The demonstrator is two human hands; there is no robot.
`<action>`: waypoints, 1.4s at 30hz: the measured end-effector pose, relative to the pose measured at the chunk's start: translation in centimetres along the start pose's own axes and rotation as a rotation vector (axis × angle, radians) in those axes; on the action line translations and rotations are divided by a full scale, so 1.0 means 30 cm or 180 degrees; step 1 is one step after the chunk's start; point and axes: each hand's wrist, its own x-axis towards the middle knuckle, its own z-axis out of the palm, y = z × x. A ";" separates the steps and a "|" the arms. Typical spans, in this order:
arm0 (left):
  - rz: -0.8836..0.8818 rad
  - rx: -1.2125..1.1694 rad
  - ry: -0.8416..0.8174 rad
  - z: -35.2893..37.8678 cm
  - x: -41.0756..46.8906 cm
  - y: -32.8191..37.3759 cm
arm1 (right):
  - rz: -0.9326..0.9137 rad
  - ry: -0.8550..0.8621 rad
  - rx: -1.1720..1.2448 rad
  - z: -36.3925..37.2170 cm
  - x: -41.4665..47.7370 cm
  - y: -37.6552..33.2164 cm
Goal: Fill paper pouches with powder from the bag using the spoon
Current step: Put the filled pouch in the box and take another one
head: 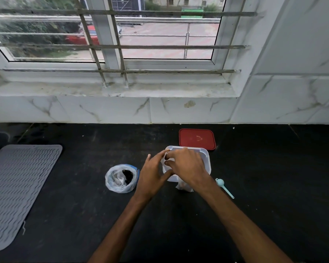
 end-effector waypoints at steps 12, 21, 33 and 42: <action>-0.0187 -0.0067 0.0527 0.065 -0.031 -0.021 | -0.0305 -0.0421 0.0740 0.000 0.018 0.100; -0.0801 0.0171 0.0360 0.180 -0.174 -0.051 | -0.0431 -0.0913 0.0671 0.139 -0.065 0.158; -0.1307 -0.0043 0.0272 0.286 -0.241 -0.057 | -0.0363 -0.1154 0.0746 0.244 -0.077 0.215; -0.1257 -0.0301 0.0095 0.293 -0.198 -0.068 | -0.0204 -0.0876 0.0815 0.280 -0.081 0.276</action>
